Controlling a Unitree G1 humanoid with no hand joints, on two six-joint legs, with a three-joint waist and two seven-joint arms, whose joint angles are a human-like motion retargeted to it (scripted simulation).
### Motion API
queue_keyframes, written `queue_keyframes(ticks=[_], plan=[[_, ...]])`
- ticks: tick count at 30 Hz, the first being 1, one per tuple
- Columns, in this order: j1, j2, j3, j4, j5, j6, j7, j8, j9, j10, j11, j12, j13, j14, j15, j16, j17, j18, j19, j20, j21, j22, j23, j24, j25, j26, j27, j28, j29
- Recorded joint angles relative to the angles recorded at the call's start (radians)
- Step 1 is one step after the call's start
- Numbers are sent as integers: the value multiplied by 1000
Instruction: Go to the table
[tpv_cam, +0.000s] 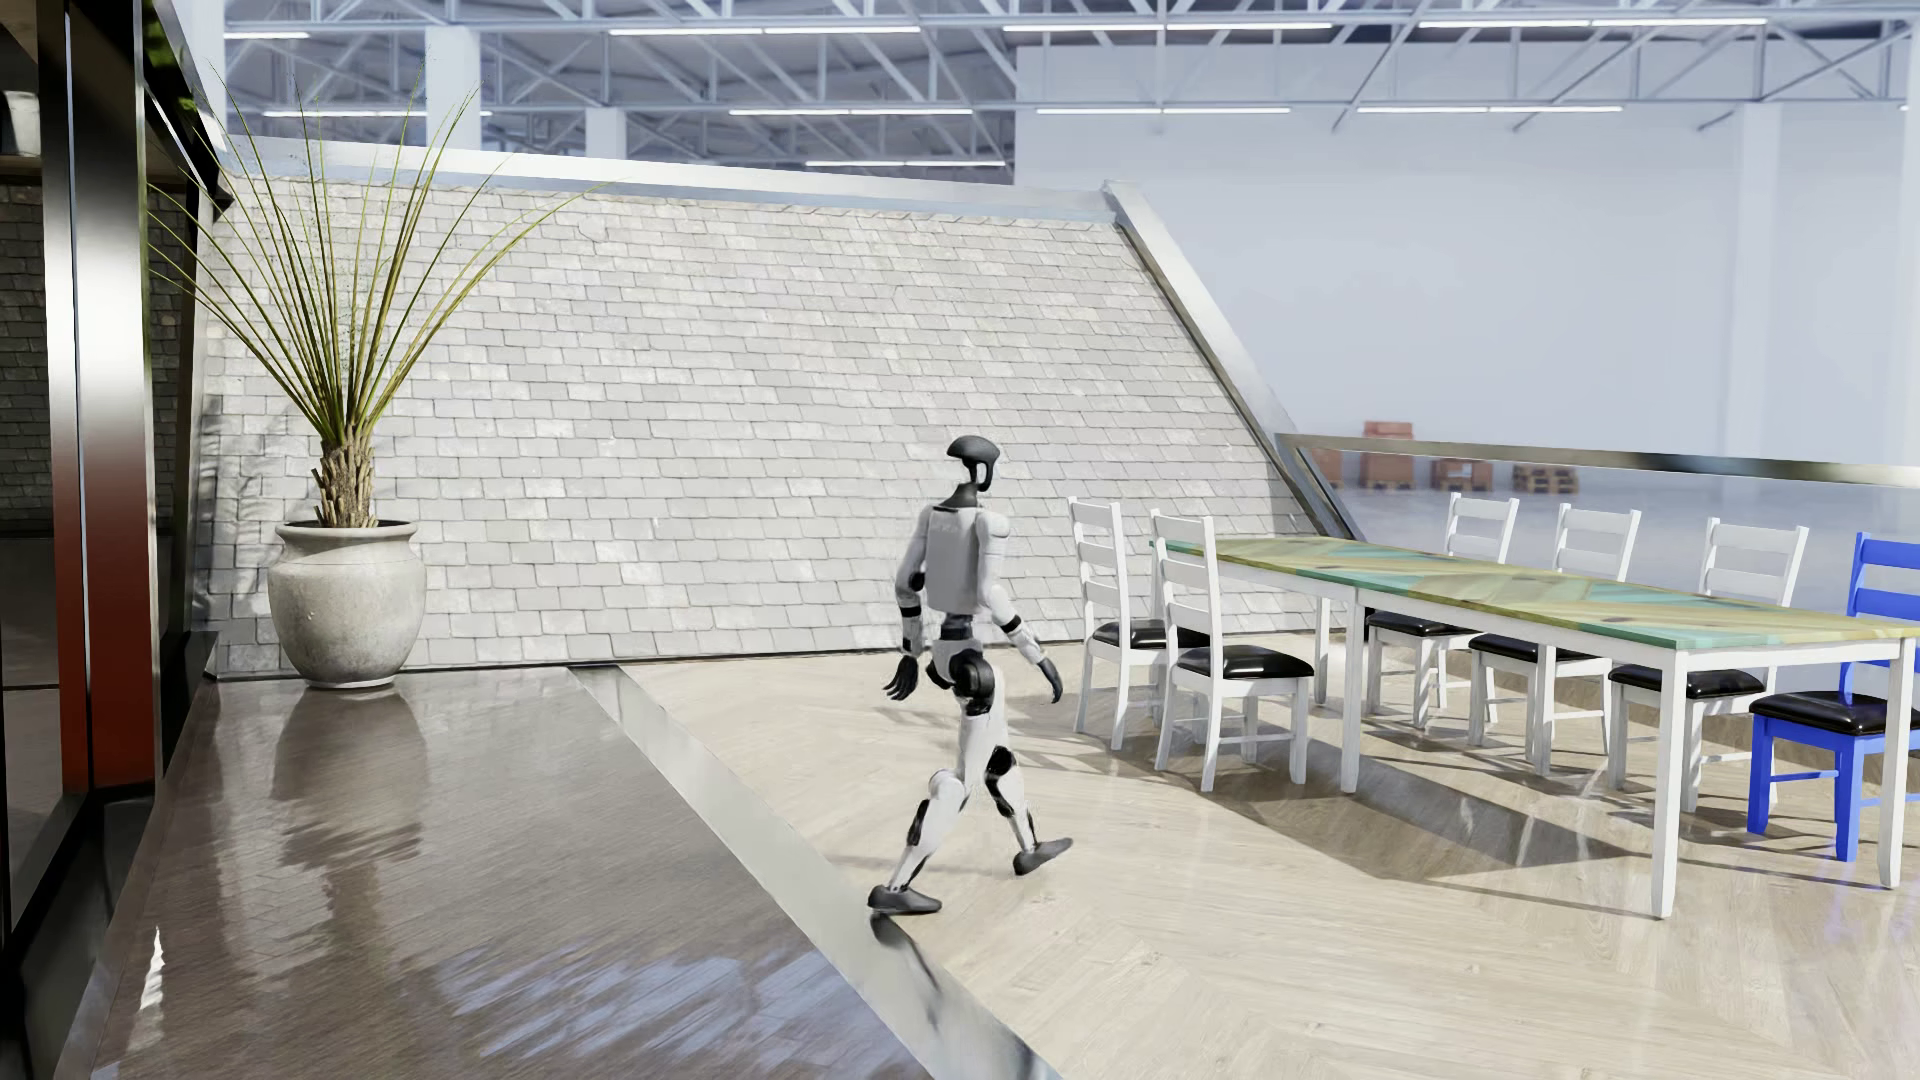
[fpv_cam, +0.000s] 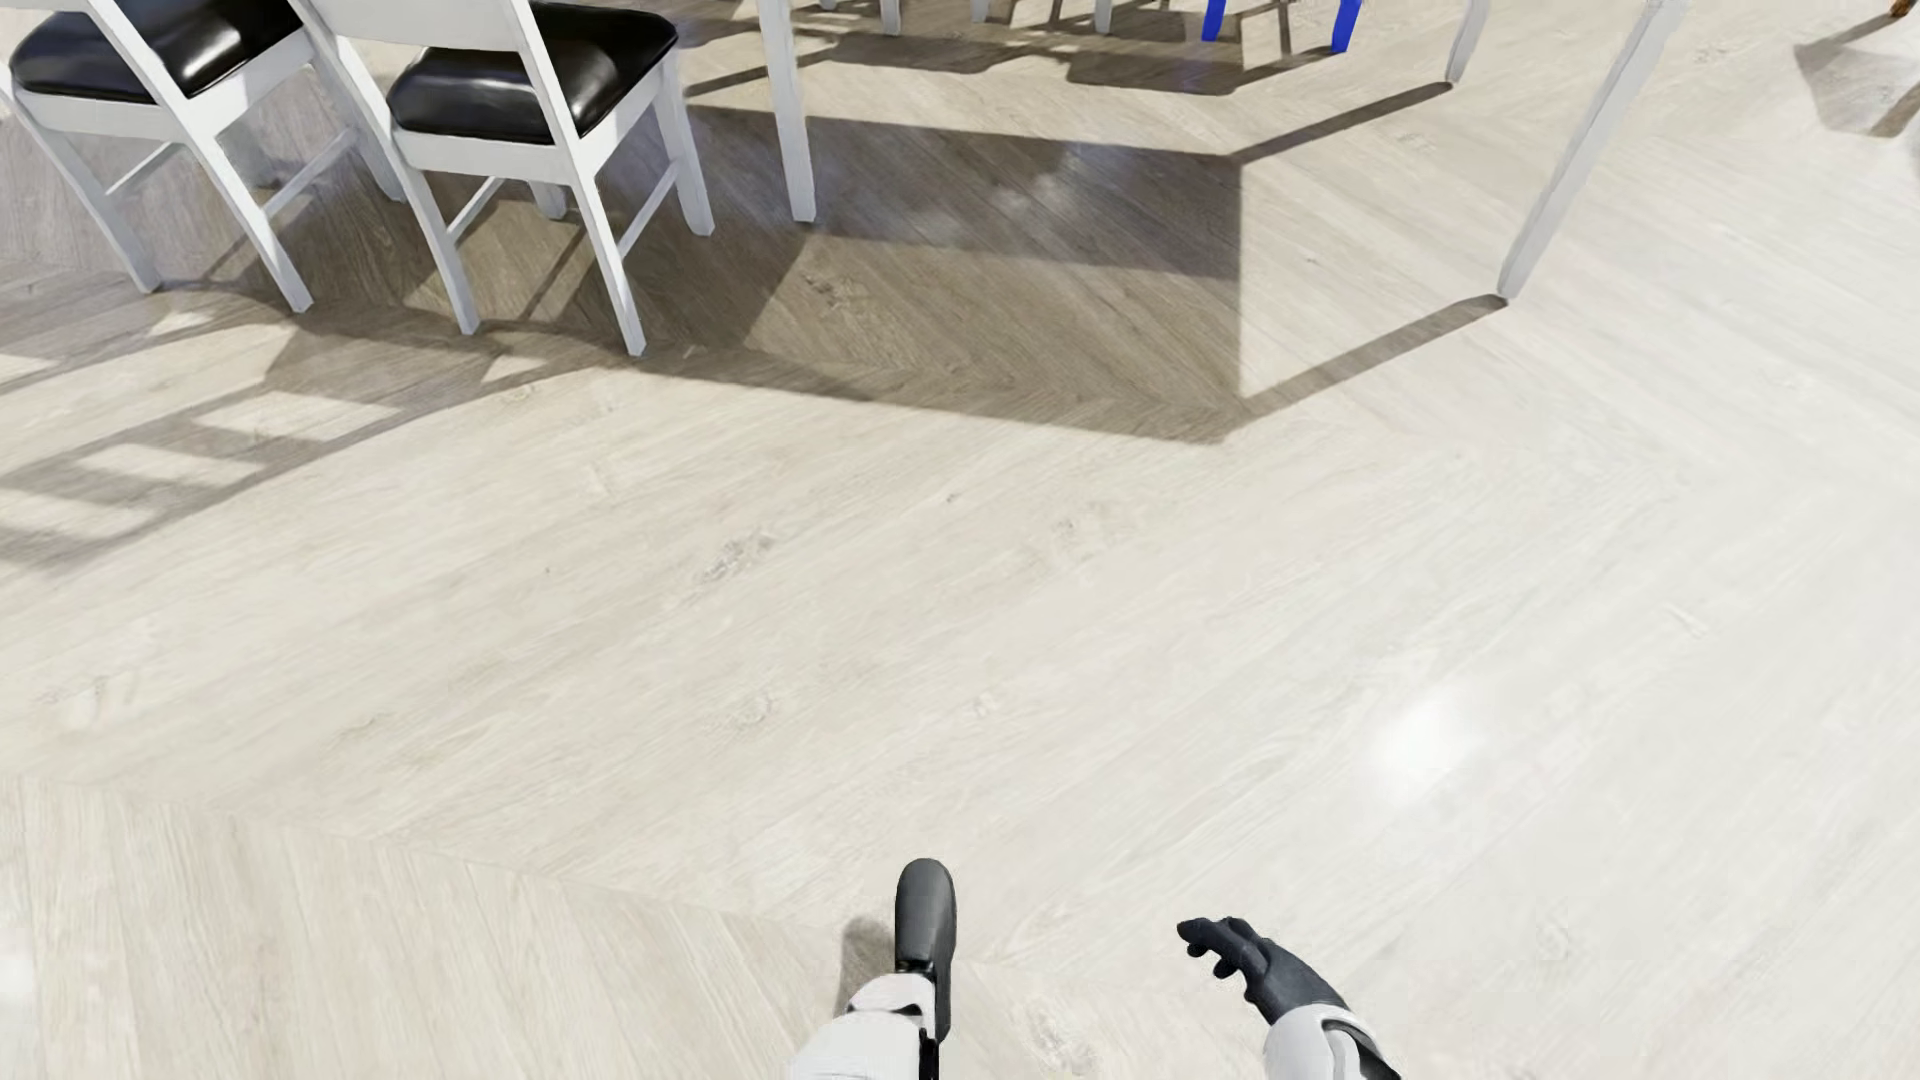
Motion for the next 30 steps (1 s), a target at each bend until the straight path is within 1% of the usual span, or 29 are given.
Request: queue_keyframes(ticks=[1, 2, 3, 4, 5, 6, 7, 8, 9, 10, 11, 12, 13, 14, 15, 16, 18, 19, 20, 21, 22, 23, 24, 25, 26, 27, 28, 29, 30], plan=[[-18, 34, -8, -30, -2, -5, 23, -22, 0, 52, 10, -42, 15, 25, 0, 10, -5, 54, 5, 30, -4, -20, -22, 9, 27, 8, -3, 15, -12], [-29, 63, -10, -56, -10, -13, 29, -37, -1, 130, 36, -80, 33, 85, 22, 6, -9, 156, 11, 80, -4, -54, -36, -15, 47, 29, 0, 55, -17], [-27, 83, -7, -76, -26, -24, 15, -40, -1, 199, 85, -107, 50, 138, 69, -13, -14, 209, 17, 143, 5, -102, -36, -71, 55, 53, 12, 114, -12], [-13, 82, -2, -81, -52, -39, 28, -32, -1, 264, 169, -126, 65, 158, 143, -43, -21, 248, 25, 207, 20, -156, -23, -152, 52, 73, 31, 187, 2], [0, 51, 4, -83, -88, -57, 53, -19, 0, 334, 302, -148, 77, 110, 237, -74, -28, 278, 46, 264, 35, -200, 0, -255, 40, 89, 59, 259, 22], [26, -9, 7, -85, -132, -76, 77, -4, 2, 387, 480, -181, 89, 44, 329, -98, -34, 282, 84, 305, 52, -219, 23, -359, 20, 104, 92, 311, 49], [67, -89, 5, -90, -182, -94, 98, 7, 2, 409, 665, -221, 103, -9, 413, -108, -41, 283, 112, 328, 70, -209, 39, -444, -5, 121, 121, 338, 79], [116, -177, -2, -98, -236, -110, 115, 12, 2, 409, 820, -263, 118, -50, 447, -101, -47, 281, 102, 334, 81, -174, 47, -489, -26, 141, 136, 337, 105], [172, -266, -14, -110, -287, -123, 125, 13, 1, 394, 933, -314, 137, -82, 407, -85, -48, 278, 81, 311, 79, -127, 42, -484, -37, 175, 136, 313, 119], [232, -352, -30, -123, -332, -133, 128, 13, 0, 365, 1001, -368, 159, -106, 371, -66, -44, 275, 58, 261, 64, -78, 27, -443, -32, 203, 126, 283, 121], [291, -431, -49, -138, -370, -140, 125, 9, -2, 331, 1024, -418, 184, -125, 368, -45, -41, 272, 43, 186, 34, -34, 3, -377, -10, 206, 114, 251, 112], [346, -501, -69, -154, -395, -144, 116, -1, -4, 301, 999, -464, 211, -144, 367, -22, -36, 269, 33, 92, -7, -2, -24, -296, 23, 180, 104, 220, 95], [392, -561, -89, -168, -404, -147, 103, -12, -7, 279, 929, -506, 236, -165, 355, 2, -30, 267, 30, -3, -51, 8, -51, -216, 61, 133, 96, 201, 76], [432, -609, -106, -180, -401, -147, 86, -22, -10, 266, 814, -545, 258, -190, 344, 24, -22, 266, 36, -85, -93, -1, -73, -149, 96, 79, 93, 196, 56], [467, -637, -119, -190, -388, -146, 69, -29, -14, 254, 647, -580, 277, -216, 348, 34, -12, 265, 48, -143, -131, -23, -87, -110, 123, 34, 97, 201, 32], [505, -644, -128, -200, -367, -145, 52, -29, -18, 236, 428, -606, 293, -241, 365, 32, 0, 262, 64, -173, -164, -52, -91, -105, 143, 5, 108, 214, 5], [593, -621, -133, -218, -319, -139, 22, -3, -28, 173, -41, -624, 311, -279, 399, 7, 20, 256, 120, -183, -199, -114, -55, -166, 157, -23, 141, 235, -21], [634, -637, -128, -225, -313, -137, 17, -22, -29, 159, -140, -616, 312, -304, 365, -5, 22, 253, 167, -178, -196, -146, -21, -205, 142, -30, 163, 240, -6], [666, -664, -120, -227, -317, -135, 21, -67, -25, 170, -134, -598, 305, -336, 350, -13, 21, 248, 193, -167, -177, -176, 19, -239, 111, -31, 179, 247, 25], [695, -685, -116, -223, -319, -132, 29, -92, -19, 196, -65, -569, 296, -363, 387, -19, 18, 241, 141, -151, -145, -197, 56, -266, 66, -26, 183, 257, 65], [726, -690, -116, -215, -317, -126, 30, -89, -13, 225, 16, -536, 296, -367, 425, -26, 17, 235, 83, -139, -114, -197, 77, -282, 17, -16, 176, 264, 106], [758, -677, -120, -201, -313, -120, 26, -78, -10, 261, 83, -508, 308, -341, 458, -30, 25, 230, 32, -134, -101, -170, 74, -285, -20, 4, 161, 258, 133], [778, -650, -125, -179, -313, -112, 20, -89, -8, 318, 134, -488, 330, -289, 473, -28, 45, 223, -4, -132, -117, -120, 53, -274, -31, 33, 144, 240, 136], [769, -628, -130, -149, -312, -101, 18, -108, -5, 414, 189, -470, 350, -216, 428, -21, 76, 217, -15, -127, -156, -58, 30, -254, -13, 67, 129, 209, 113], [725, -602, -135, -110, -302, -86, 22, -126, 2, 565, 235, -449, 362, -129, 372, -11, 111, 201, -13, -119, -206, 9, 18, -225, 27, 110, 118, 171, 74], [647, -574, -138, -62, -288, -68, 31, -148, 9, 753, 259, -426, 360, -47, 328, 1, 140, 154, -8, -116, -248, 70, 16, -187, 68, 149, 116, 135, 38], [551, -544, -137, -12, -272, -48, 35, -169, 16, 936, 265, -402, 347, 28, 294, 17, 151, 100, -3, -129, -266, 112, 20, -140, 89, 162, 118, 106, 18], [456, -512, -129, 28, -255, -28, 36, -180, 23, 1077, 262, -369, 327, 61, 268, 36, 143, 87, 3, -146, -255, 127, 28, -92, 81, 149, 120, 98, 16], [367, -478, -118, 51, -237, -12, 38, -178, 28, 1165, 251, -324, 299, 28, 248, 48, 120, 100, 10, -139, -230, 109, 35, -68, 53, 129, 117, 117, 24]])
